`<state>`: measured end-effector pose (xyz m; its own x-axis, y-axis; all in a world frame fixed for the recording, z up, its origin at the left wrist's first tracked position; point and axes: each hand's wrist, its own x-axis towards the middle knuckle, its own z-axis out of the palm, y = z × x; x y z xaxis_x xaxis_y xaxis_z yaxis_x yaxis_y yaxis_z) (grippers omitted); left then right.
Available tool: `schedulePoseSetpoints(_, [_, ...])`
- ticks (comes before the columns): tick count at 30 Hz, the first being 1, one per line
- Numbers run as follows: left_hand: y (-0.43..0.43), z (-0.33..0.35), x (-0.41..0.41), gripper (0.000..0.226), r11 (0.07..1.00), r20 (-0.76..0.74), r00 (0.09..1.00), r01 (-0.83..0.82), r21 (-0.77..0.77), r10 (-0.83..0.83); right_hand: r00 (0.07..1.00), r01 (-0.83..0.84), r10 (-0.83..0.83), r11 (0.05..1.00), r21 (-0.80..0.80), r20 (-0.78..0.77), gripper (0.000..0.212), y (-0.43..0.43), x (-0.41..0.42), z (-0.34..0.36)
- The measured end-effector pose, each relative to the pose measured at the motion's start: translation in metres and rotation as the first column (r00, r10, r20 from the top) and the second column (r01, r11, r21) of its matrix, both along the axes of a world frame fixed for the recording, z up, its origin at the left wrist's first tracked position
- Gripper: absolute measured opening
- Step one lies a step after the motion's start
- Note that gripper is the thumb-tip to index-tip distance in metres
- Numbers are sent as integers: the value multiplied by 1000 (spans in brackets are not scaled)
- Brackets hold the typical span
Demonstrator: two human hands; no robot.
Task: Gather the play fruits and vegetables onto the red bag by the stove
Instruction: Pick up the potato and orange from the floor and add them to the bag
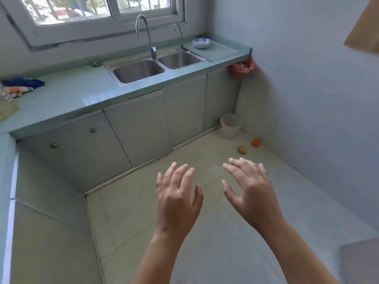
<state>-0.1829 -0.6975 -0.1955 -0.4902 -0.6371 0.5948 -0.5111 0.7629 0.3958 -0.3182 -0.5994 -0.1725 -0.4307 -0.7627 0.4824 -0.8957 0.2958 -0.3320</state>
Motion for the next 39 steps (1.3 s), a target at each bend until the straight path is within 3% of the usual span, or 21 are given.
schedulePoseSetpoints(15, [-69,-22,-104,36,967,43,966,252,44,-254,972,231,-231,973,21,38,40,-45,-79,-19])
schedulePoseSetpoints(26, [-111,-12,-283,35,910,137,901,415,9,-413,931,357,-355,934,-7,89,41,-74,-245,-21])
schedulePoseSetpoints(33, [-118,2,-401,32,871,84,868,491,5,-490,894,448,-446,893,-52,34,41,-61,-359,-6])
schedulePoseSetpoints(39, [-123,-6,-460,37,853,134,844,521,32,-520,873,488,-487,871,-49,33,40,-62,-409,-16])
